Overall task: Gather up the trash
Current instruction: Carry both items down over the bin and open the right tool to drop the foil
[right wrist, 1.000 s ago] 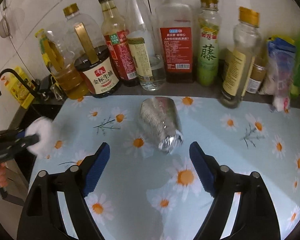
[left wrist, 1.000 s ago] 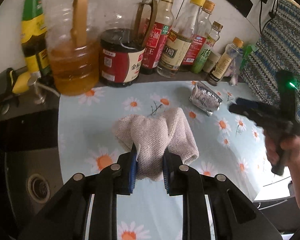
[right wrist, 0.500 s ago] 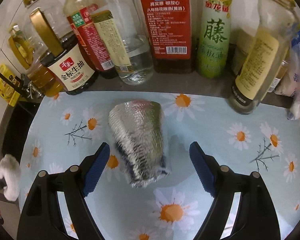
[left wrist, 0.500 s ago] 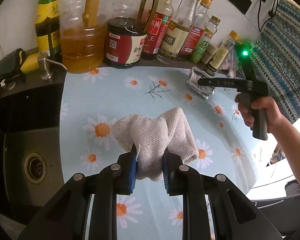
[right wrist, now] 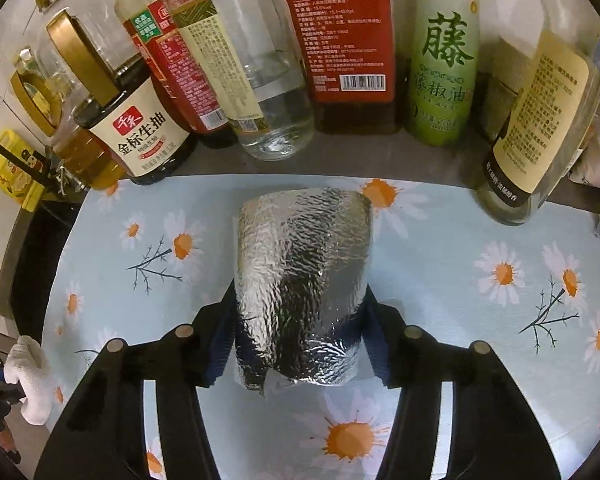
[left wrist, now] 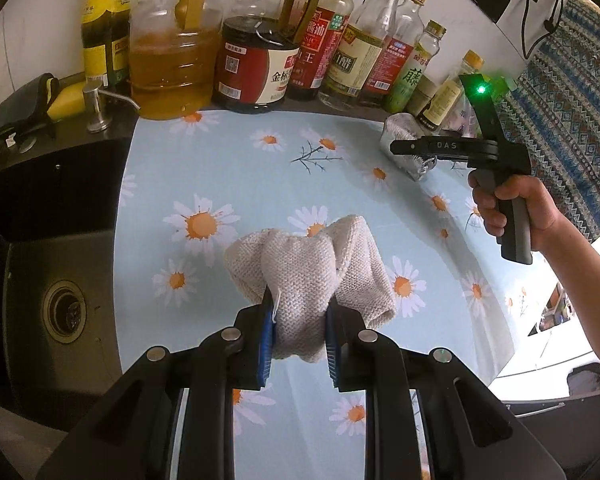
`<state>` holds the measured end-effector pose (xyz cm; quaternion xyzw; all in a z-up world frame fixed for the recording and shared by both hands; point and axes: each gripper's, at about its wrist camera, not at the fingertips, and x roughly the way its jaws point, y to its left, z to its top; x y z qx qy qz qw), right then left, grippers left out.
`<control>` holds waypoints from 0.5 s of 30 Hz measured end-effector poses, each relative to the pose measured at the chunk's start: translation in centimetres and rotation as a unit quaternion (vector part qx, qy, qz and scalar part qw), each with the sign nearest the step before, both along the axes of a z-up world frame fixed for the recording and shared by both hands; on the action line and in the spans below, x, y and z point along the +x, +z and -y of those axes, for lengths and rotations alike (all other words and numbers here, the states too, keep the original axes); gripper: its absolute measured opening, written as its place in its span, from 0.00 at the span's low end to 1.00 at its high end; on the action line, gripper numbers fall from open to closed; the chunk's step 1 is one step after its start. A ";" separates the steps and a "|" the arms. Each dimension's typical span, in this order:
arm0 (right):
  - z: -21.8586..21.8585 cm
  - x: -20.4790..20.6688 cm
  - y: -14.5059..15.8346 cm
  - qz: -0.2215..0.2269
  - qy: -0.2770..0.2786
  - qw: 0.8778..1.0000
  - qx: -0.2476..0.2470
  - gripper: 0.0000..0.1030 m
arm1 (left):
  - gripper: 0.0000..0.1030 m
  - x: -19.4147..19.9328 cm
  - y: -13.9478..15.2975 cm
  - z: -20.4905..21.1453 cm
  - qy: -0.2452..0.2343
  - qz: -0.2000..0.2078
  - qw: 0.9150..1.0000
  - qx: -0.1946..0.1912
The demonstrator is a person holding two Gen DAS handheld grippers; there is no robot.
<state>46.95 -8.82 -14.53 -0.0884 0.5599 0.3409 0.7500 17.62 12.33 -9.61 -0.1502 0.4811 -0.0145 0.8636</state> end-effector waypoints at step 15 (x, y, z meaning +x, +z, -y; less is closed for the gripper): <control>2.3 -3.7 4.1 0.019 0.010 0.999 0.034 0.53 | 0.20 -1.4 0.8 1.5 0.004 0.013 1.000 0.012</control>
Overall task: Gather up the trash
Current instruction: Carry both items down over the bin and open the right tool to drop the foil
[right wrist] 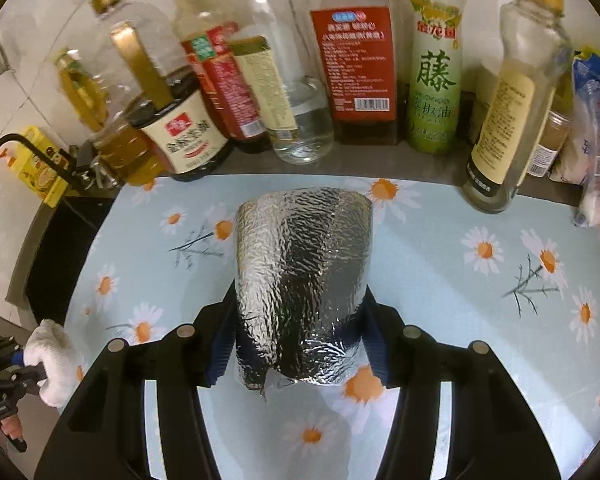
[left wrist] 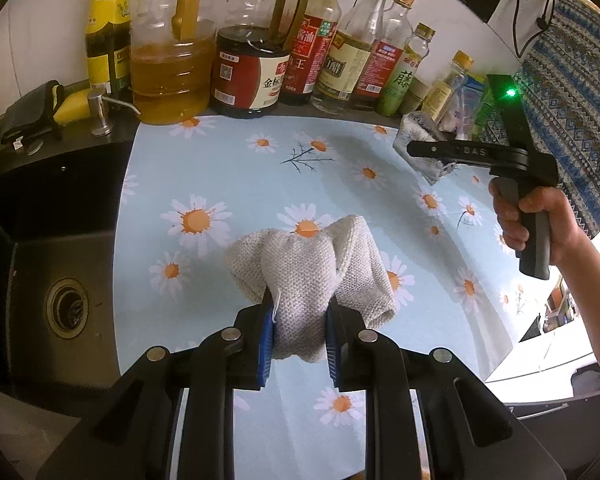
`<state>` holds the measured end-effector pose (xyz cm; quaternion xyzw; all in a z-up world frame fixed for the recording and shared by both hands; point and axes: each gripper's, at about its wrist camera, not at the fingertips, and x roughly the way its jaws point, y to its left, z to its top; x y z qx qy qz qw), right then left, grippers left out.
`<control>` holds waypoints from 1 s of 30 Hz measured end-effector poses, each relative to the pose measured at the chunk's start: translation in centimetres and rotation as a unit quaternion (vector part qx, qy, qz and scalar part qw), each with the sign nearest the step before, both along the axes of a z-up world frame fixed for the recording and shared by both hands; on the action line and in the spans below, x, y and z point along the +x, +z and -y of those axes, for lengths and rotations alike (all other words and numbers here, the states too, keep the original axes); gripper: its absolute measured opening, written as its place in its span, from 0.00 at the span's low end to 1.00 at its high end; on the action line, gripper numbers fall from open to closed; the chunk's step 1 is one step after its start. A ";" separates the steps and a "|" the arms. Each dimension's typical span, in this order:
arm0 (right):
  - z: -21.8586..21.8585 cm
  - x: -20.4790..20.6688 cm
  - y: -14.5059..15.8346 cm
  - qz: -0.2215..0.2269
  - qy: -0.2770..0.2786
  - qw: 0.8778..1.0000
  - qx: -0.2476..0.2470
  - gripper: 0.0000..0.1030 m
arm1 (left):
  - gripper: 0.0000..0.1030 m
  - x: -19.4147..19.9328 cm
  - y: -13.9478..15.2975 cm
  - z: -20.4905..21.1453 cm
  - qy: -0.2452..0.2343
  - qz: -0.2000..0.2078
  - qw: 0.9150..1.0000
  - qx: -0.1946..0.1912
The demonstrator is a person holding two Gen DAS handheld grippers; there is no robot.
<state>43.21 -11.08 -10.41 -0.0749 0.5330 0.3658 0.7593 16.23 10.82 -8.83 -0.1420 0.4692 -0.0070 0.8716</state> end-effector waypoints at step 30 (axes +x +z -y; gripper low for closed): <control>6.5 -18.8 4.8 -0.022 0.119 0.989 0.086 0.53 | 0.20 -10.4 1.1 7.2 0.044 0.023 0.999 0.002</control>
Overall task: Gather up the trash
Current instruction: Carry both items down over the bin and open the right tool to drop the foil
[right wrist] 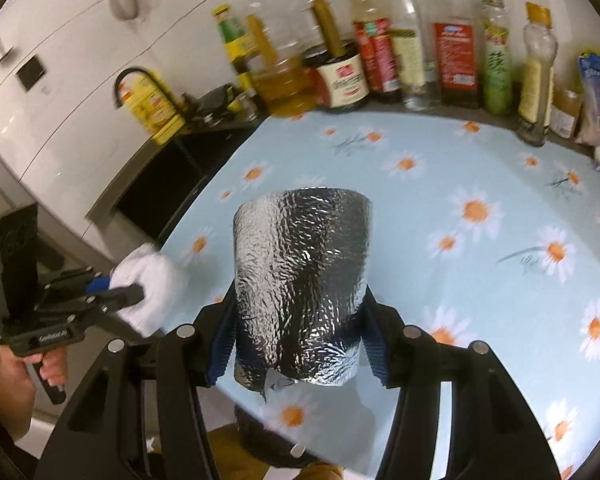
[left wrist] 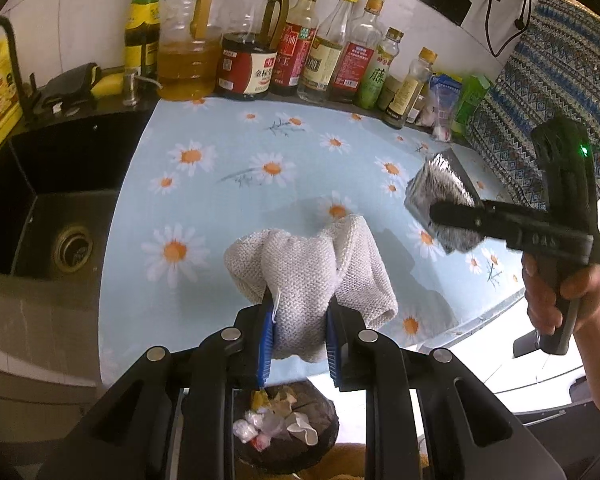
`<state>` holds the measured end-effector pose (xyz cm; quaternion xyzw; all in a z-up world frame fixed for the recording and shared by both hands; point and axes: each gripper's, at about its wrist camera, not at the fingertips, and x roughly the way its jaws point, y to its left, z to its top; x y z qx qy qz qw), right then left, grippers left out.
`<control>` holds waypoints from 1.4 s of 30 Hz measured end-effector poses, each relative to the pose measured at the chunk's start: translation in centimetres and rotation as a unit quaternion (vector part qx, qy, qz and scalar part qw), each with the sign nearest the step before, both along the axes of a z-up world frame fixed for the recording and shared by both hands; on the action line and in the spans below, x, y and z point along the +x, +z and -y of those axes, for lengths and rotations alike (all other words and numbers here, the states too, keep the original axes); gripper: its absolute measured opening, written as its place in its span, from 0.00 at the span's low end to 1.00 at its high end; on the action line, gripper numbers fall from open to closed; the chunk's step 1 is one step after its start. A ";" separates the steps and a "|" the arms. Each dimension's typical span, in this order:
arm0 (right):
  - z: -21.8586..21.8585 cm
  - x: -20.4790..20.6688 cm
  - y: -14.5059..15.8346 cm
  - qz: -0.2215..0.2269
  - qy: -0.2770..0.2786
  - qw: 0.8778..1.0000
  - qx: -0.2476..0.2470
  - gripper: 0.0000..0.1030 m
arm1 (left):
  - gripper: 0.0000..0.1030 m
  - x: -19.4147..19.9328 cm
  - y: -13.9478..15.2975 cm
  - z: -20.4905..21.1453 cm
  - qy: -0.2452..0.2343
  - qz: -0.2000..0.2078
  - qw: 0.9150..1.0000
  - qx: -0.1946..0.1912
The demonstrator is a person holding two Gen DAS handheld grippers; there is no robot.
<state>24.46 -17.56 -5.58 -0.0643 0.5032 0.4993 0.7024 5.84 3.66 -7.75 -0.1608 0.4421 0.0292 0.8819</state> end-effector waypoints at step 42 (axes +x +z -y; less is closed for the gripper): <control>1.0 -18.2 -13.6 -0.046 0.176 0.976 -0.121 0.54 | 0.20 -10.8 -16.5 2.7 0.054 -0.198 0.975 -0.087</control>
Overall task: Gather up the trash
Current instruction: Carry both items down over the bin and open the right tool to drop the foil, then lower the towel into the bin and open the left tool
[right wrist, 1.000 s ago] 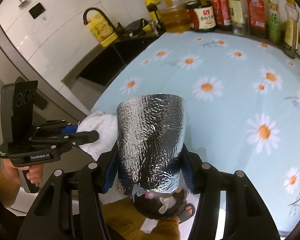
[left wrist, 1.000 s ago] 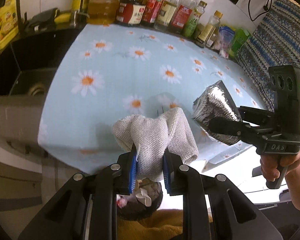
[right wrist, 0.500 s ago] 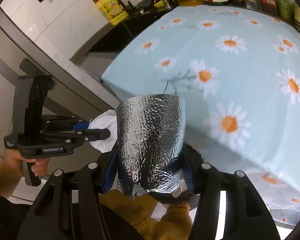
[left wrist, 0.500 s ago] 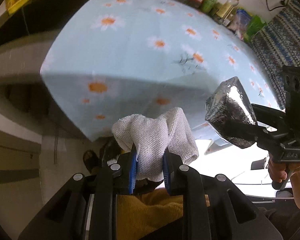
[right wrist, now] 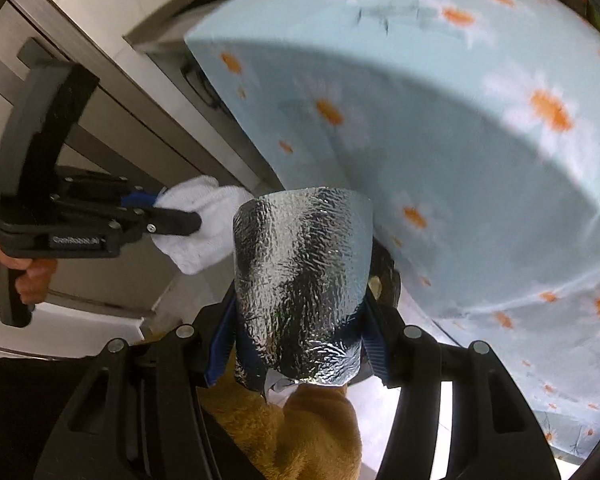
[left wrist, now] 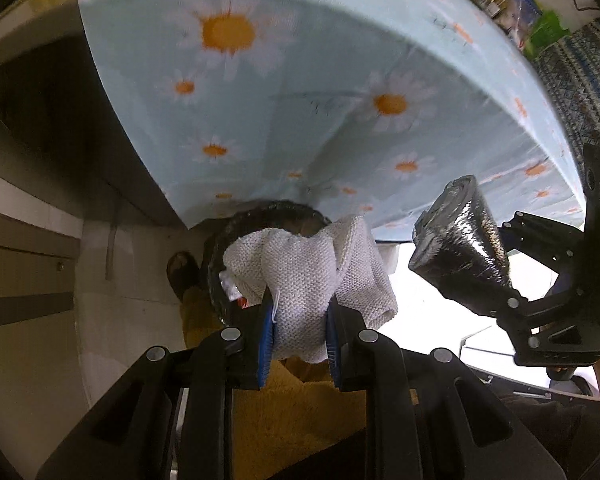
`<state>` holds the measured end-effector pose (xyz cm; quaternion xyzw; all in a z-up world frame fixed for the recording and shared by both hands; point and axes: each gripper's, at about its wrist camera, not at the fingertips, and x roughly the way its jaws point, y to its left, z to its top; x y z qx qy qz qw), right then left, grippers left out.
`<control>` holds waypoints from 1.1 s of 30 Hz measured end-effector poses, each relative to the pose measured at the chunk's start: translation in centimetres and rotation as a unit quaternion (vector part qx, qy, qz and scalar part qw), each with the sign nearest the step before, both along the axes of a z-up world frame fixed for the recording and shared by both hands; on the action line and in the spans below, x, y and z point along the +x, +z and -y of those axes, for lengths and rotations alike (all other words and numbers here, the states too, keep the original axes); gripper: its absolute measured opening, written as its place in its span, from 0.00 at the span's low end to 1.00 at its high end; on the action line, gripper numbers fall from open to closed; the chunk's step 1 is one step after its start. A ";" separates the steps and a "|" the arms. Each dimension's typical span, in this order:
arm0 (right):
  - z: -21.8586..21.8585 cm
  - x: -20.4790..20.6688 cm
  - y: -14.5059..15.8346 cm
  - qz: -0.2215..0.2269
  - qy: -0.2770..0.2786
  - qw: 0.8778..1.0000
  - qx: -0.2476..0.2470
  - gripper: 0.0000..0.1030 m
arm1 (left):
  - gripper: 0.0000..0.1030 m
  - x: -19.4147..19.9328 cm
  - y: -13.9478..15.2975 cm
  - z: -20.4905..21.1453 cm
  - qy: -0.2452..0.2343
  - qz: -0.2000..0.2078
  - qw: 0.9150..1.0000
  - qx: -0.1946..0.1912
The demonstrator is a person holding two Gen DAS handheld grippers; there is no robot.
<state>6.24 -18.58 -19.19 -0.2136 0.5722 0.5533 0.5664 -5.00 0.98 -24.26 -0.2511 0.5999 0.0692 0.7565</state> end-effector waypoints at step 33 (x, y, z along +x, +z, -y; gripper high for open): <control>-0.8 -0.1 -3.7 -0.024 -0.051 0.998 -0.042 0.67 | 0.37 -0.1 -3.0 0.2 -0.007 -0.040 0.999 -0.022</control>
